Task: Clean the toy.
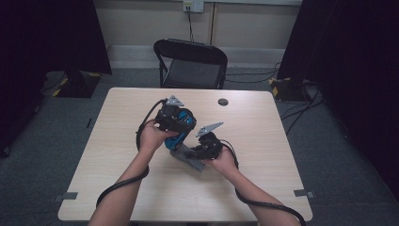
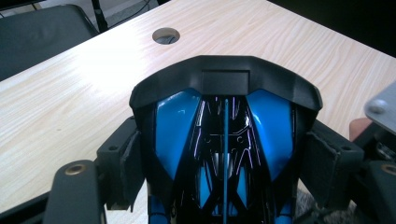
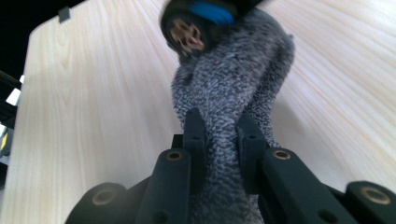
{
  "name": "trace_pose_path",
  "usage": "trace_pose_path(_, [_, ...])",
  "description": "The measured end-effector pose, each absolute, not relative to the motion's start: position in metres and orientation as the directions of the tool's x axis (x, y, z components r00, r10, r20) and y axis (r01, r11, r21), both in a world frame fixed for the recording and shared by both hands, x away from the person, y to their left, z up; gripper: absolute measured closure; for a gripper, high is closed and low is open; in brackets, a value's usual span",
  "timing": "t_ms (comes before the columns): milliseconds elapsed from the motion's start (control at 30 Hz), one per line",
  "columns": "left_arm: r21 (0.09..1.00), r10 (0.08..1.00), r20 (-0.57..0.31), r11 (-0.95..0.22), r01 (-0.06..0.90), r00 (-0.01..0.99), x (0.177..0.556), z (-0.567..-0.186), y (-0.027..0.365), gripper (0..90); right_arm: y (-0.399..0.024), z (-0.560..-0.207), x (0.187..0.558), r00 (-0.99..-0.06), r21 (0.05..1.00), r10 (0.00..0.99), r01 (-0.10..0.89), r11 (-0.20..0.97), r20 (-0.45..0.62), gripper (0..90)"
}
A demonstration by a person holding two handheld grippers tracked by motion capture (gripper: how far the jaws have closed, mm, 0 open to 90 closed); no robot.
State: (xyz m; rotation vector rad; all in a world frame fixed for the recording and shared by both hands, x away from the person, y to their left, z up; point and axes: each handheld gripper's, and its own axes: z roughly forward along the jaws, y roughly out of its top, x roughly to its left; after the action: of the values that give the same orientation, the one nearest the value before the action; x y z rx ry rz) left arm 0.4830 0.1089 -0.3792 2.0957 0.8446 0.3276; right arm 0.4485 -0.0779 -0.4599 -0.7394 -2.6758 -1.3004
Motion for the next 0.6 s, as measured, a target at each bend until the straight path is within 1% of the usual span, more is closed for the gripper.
trace_pose_path(167, [0.784, 0.677, -0.069, -0.417, 0.459, 0.733, 0.482, -0.38, 0.113, 25.4, -0.092, -0.456, 0.453, -0.871, 0.71, 0.427, 0.459, 0.533, 0.243, 78.4])
trace_pose_path(300, [0.783, 0.673, -0.067, -0.422, 0.457, 0.737, 0.48, -0.379, 0.116, 25.4, -0.108, -0.449, 0.464, -0.846, 0.709, 0.48, 0.484, 0.512, 0.23, 78.4])
trace_pose_path(333, [0.783, 0.673, -0.067, -0.422, 0.457, 0.737, 0.48, -0.379, 0.116, 25.3, -0.108, -0.449, 0.464, -0.846, 0.709, 0.48, 0.484, 0.512, 0.23, 78.4])
trace_pose_path(400, [0.783, 0.671, -0.065, -0.424, 0.454, 0.738, 0.48, -0.379, 0.116, 25.4, -0.124, -0.442, 0.474, -0.814, 0.715, 0.535, 0.511, 0.477, 0.224, 78.4])
trace_pose_path(500, [0.785, 0.671, -0.069, -0.42, 0.455, 0.739, 0.479, -0.38, 0.116, 25.4, -0.133, -0.436, 0.48, -0.787, 0.719, 0.576, 0.531, 0.449, 0.222, 78.4])
trace_pose_path(567, [0.781, 0.668, -0.069, -0.426, 0.457, 0.741, 0.479, -0.381, 0.116, 25.3, -0.136, -0.433, 0.483, -0.779, 0.724, 0.585, 0.536, 0.435, 0.225, 78.4])
trace_pose_path(600, [0.781, 0.668, -0.068, -0.426, 0.456, 0.741, 0.478, -0.382, 0.115, 25.4, -0.142, -0.427, 0.489, -0.762, 0.73, 0.608, 0.543, 0.415, 0.222, 78.4])
